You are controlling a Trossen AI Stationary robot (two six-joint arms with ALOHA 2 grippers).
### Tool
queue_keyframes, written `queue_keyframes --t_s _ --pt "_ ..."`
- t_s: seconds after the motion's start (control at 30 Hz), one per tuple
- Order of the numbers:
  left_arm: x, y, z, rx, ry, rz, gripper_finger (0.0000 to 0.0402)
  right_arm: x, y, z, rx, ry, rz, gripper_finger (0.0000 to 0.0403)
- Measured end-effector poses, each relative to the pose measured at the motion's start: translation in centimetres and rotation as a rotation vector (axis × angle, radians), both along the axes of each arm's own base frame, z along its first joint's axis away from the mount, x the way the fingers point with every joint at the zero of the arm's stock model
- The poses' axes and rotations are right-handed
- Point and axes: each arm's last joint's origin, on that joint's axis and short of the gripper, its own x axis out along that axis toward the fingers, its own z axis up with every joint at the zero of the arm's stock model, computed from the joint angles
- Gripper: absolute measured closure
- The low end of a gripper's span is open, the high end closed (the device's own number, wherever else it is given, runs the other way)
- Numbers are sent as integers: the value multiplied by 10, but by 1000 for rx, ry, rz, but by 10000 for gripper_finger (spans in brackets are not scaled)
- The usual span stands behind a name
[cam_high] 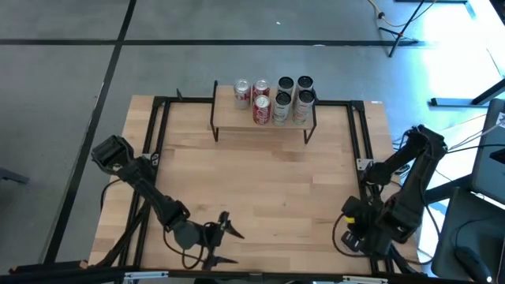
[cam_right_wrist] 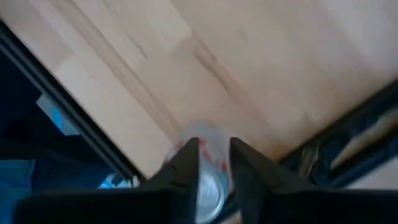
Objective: Place canned beverage on shelf
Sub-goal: Put the silver soda can on the shelf aligned with the other silver soda can
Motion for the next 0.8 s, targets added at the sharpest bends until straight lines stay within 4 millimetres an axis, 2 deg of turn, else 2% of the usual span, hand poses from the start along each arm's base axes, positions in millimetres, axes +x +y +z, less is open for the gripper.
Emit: queue_keyframes --t_s 0.33,0.47,0.6,0.8 --pt "-17 -19 0 -36 0 -29 59 -22 31 -18 24 118 -123 116" --pt "-19 -21 0 -35 -1 -32 59 -20 48 -25 89 108 -90 45" --pt "-19 -21 0 -37 -2 -21 59 -14 57 -29 128 57 -64 8" --pt "-19 -21 0 -37 -2 -20 59 -14 58 -42 21 118 -61 23"
